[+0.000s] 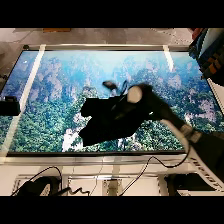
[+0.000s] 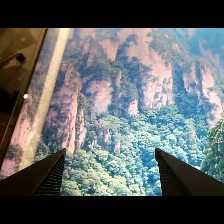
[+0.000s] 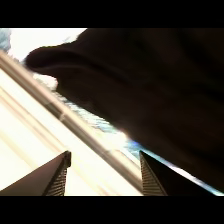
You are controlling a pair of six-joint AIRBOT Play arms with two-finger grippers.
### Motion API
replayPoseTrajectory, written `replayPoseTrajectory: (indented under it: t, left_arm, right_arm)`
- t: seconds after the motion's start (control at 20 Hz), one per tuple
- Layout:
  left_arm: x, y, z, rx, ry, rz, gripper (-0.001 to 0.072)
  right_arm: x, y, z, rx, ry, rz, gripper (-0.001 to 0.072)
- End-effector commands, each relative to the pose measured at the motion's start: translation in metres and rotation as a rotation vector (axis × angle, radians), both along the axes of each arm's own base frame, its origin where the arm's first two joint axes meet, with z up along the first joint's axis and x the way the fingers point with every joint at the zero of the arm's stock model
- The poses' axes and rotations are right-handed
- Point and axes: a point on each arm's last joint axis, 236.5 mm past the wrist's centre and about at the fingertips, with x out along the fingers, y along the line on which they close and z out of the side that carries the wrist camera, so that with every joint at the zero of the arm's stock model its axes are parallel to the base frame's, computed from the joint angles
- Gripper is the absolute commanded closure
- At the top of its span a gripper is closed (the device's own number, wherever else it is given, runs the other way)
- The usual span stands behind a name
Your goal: Fold the clothes and pants, and hang the long-sleeved shirts on hangers.
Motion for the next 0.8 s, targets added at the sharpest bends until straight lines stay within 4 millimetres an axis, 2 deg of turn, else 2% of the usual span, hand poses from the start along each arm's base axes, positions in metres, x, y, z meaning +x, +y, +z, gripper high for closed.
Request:
replayPoseTrajectory:
  t: [0.0,0.1,0.2,0.45,0.65,0.75]
  left_arm:
    - [-0.004,0.014,0.002,0.005,-0.004,0.046,0.0058]
    - [-0.004,0.014,0.002,0.005,-0.004,0.045,0.0058]
    - [-0.004,0.014,0.002,0.005,-0.005,0.045,0.0058]
    - [-0.004,0.014,0.001,0.004,-0.004,0.045,0.0058]
    - [-0.003,0.013,0.002,0.004,-0.007,0.043,0.0058]
    - [-0.003,0.013,0.002,0.002,-0.007,0.042,0.0059]
  right_arm:
    - [-0.027,0.057,-0.042,0.016,0.061,-0.092,0.0194]
    - [-0.026,0.07,-0.058,0.02,0.112,-0.179,0.0075]
    - [-0.025,0.078,-0.064,0.026,0.156,-0.208,0.0014]
    - [-0.003,0.098,-0.058,0.081,0.187,-0.337,0.0018]
    - [0.004,0.11,-0.069,0.064,0.25,-0.403,0.0018]
    - [0.007,0.109,-0.077,0.027,0.289,-0.432,0.0019]
